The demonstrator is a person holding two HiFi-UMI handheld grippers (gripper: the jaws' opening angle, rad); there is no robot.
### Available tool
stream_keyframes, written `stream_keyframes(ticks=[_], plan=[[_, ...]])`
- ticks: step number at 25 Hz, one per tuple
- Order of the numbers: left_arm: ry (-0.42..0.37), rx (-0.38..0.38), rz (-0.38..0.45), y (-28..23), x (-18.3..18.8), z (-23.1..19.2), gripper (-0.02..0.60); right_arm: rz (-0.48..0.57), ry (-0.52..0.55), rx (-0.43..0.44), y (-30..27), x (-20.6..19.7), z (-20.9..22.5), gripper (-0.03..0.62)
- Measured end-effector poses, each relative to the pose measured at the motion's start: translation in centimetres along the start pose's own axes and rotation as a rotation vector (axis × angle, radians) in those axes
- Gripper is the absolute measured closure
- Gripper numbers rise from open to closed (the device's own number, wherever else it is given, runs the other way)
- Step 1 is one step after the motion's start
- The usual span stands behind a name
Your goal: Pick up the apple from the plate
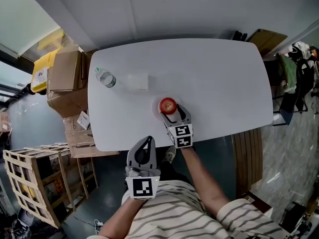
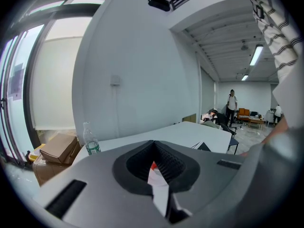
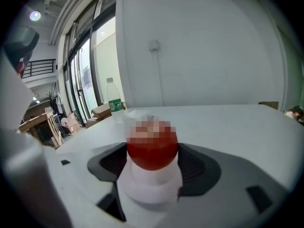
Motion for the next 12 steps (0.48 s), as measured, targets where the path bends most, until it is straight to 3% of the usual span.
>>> stream_keyframes(ticks=[12], plan=[[0.061,0.020,0.017,0.2,0.9,-0.8,0.577,0.088,-0.051,0.018,6.1,4.1,-0.8,0.250]])
Point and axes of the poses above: the fingertips, and each gripper's own axes: y backward along the fingers, z to its right, x out of its top, the point moved 4 cm from there along y, backward along the fingers, and after that the axes turned 9 degrees about -z, right-handed, at the moved point
